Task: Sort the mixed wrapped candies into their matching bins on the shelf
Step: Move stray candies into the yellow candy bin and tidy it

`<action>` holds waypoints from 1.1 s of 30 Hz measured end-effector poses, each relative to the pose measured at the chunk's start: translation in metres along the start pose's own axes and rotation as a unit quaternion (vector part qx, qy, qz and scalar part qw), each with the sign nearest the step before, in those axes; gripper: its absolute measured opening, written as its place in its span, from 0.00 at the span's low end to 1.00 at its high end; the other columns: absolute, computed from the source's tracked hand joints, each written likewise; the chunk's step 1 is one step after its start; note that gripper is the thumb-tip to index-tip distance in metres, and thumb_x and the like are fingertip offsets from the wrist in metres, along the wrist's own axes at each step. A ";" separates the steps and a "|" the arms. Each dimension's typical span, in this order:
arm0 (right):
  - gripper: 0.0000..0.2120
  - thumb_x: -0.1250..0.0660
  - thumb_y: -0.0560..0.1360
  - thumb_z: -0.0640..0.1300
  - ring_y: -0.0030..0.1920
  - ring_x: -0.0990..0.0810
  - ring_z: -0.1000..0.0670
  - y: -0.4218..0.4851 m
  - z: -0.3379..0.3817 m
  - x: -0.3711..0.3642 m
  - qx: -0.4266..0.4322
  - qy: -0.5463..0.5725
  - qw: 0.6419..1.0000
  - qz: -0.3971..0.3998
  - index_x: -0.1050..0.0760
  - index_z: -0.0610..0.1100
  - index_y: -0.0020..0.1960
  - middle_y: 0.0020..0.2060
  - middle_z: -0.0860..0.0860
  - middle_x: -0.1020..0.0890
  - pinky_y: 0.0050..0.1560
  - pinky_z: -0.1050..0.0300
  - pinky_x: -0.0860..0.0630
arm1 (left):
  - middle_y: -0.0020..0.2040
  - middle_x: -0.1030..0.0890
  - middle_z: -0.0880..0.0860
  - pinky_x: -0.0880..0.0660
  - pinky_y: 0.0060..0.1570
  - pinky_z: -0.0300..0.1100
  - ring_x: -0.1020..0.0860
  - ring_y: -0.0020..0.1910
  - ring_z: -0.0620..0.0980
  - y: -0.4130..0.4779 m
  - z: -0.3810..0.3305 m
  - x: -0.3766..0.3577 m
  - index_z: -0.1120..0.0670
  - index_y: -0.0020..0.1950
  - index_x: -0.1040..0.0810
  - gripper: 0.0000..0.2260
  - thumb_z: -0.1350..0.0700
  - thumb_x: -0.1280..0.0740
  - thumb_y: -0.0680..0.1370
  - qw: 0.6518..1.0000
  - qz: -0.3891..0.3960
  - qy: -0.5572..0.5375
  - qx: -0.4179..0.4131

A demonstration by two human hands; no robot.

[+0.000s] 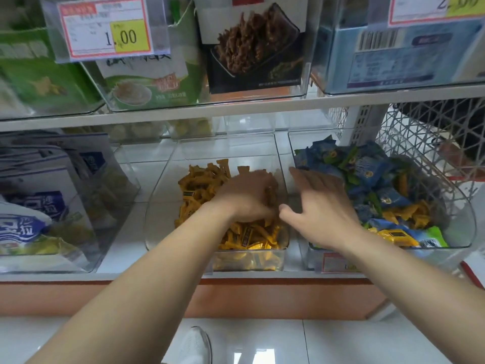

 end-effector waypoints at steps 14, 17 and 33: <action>0.41 0.47 0.68 0.68 0.70 0.33 0.44 -0.001 -0.006 -0.002 -0.007 0.029 0.999 -0.023 0.38 0.51 0.77 0.71 0.49 0.28 0.71 0.47 0.38 | 0.60 0.22 0.47 0.31 0.46 0.42 0.25 0.54 0.50 0.017 0.063 -0.010 0.39 0.70 0.30 0.33 0.37 0.28 0.66 0.992 0.099 0.013 0.079; 0.41 0.47 0.68 0.68 0.70 0.33 0.44 -0.001 -0.006 -0.003 -0.009 0.031 0.999 -0.028 0.38 0.51 0.77 0.71 0.49 0.28 0.70 0.48 0.38 | 0.57 0.23 0.46 0.26 0.54 0.47 0.24 0.57 0.50 -0.001 0.095 0.014 0.38 0.65 0.27 0.30 0.36 0.28 0.64 0.986 0.028 -0.088 0.140; 0.40 0.46 0.67 0.67 0.69 0.32 0.44 -0.002 -0.005 -0.001 -0.015 0.032 0.999 -0.035 0.36 0.52 0.75 0.69 0.50 0.27 0.70 0.47 0.37 | 0.69 0.27 0.51 0.30 0.43 0.45 0.25 0.63 0.57 0.001 0.020 -0.040 0.43 0.77 0.38 0.50 0.20 0.36 0.60 0.950 0.240 0.177 0.093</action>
Point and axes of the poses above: each hand's wrist, its own y-axis towards the middle knuckle, its own x-axis out of the back of the hand, z = x × y, the point moved 6 cm from there along y, towards the middle knuckle
